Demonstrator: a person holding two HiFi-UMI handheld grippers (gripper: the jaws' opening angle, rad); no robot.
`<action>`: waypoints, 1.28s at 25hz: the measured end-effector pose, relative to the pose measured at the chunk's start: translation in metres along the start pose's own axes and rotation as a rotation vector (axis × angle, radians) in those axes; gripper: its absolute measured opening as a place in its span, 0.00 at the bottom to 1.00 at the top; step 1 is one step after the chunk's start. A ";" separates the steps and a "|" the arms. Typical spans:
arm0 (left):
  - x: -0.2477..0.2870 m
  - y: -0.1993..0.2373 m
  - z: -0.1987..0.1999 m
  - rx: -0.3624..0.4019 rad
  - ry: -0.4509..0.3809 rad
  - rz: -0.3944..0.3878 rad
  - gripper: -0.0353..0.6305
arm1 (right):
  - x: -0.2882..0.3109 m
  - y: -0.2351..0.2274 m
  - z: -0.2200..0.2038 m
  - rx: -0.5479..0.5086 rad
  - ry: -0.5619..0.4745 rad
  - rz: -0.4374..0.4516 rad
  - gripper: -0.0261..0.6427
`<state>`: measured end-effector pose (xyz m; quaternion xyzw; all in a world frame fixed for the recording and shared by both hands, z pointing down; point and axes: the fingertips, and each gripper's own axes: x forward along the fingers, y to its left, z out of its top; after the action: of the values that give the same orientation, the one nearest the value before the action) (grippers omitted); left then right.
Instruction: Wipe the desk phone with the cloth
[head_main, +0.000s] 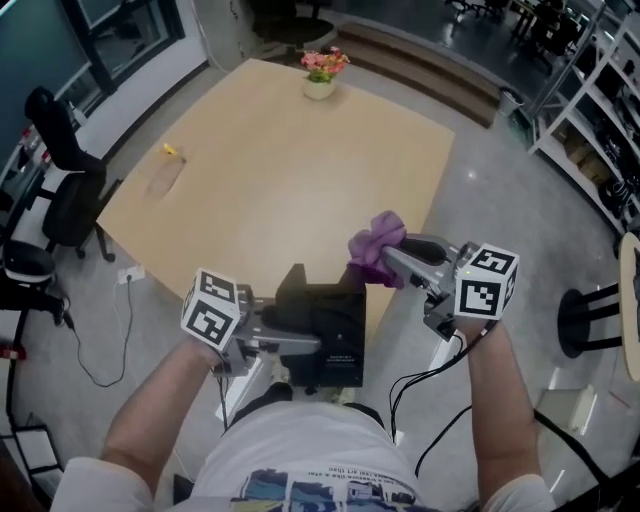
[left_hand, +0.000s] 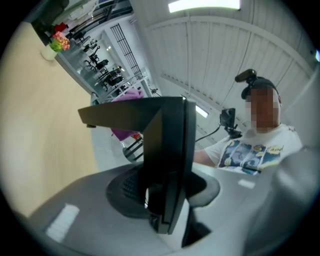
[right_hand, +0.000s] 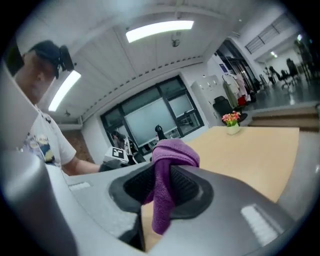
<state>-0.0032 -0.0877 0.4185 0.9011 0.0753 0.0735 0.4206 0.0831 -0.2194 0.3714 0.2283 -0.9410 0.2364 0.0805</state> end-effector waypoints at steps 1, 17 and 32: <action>-0.004 0.001 0.004 0.003 -0.007 0.003 0.32 | -0.003 0.001 -0.004 0.048 -0.027 0.020 0.18; -0.007 0.010 0.019 -0.072 -0.087 -0.037 0.32 | -0.008 0.037 -0.067 0.375 -0.192 0.141 0.17; -0.008 0.005 0.020 -0.068 -0.098 -0.043 0.32 | -0.012 0.020 -0.066 0.423 -0.204 0.076 0.17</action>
<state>-0.0065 -0.1076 0.4095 0.8871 0.0714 0.0226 0.4556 0.0871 -0.1669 0.4175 0.2271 -0.8817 0.4068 -0.0738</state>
